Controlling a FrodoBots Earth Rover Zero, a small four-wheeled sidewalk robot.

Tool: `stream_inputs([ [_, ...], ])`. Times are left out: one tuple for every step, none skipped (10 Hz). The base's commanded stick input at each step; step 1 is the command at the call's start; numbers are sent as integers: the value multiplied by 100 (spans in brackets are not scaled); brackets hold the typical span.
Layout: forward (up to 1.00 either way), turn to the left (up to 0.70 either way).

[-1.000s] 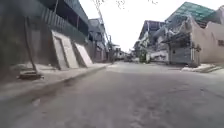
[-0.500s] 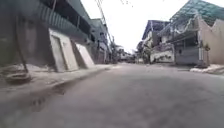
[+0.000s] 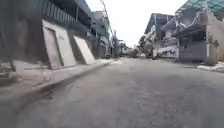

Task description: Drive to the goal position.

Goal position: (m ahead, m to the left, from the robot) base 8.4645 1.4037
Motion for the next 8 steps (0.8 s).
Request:
stream_inputs([
  [100,-40],
  [100,-40],
  [100,-28],
  [100,-8],
  [100,0],
  [100,0],
  [100,0],
  [100,0],
])
